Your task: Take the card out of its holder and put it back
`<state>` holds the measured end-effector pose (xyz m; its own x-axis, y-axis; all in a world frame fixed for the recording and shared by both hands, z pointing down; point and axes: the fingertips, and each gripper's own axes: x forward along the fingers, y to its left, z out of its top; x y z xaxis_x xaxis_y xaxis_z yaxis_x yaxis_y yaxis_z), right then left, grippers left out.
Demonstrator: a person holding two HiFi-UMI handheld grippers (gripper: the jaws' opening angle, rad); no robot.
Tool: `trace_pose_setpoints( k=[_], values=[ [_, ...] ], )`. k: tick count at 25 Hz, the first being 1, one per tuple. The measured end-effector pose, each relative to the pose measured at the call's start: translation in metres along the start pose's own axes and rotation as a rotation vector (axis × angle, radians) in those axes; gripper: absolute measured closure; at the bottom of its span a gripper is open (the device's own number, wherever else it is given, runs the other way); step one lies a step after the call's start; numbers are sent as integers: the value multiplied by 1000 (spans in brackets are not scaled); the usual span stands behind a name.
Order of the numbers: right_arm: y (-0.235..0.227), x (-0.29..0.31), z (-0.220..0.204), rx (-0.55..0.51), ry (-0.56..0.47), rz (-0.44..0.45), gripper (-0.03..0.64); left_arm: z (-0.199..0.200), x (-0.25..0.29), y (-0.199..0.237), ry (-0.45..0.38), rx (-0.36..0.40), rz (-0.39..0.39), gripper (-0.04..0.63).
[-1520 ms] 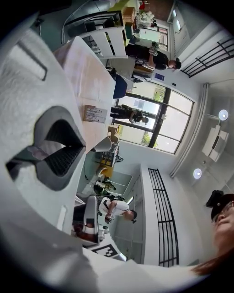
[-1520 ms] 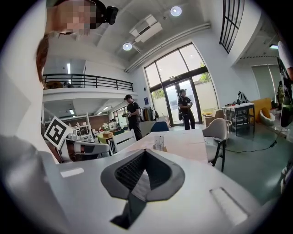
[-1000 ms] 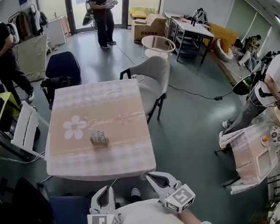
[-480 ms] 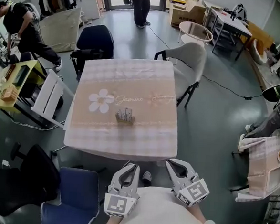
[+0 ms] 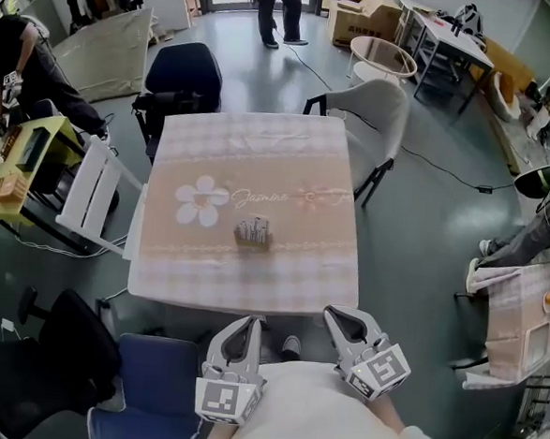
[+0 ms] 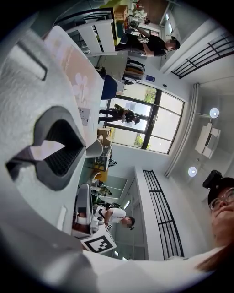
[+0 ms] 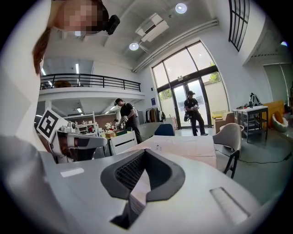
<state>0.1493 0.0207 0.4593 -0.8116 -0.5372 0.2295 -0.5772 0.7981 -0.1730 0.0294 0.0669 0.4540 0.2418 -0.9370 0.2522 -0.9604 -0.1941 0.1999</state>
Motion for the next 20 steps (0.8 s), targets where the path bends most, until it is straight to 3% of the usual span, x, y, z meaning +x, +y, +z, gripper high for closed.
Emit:
trace_pose_setpoints(
  k=[8, 20],
  values=[
    [9, 60, 24, 9, -13, -21, 620, 27, 16, 73, -2, -16, 17, 592],
    [8, 109, 28, 60, -33, -109, 620, 39, 42, 130, 7, 10, -67, 592]
  ],
)
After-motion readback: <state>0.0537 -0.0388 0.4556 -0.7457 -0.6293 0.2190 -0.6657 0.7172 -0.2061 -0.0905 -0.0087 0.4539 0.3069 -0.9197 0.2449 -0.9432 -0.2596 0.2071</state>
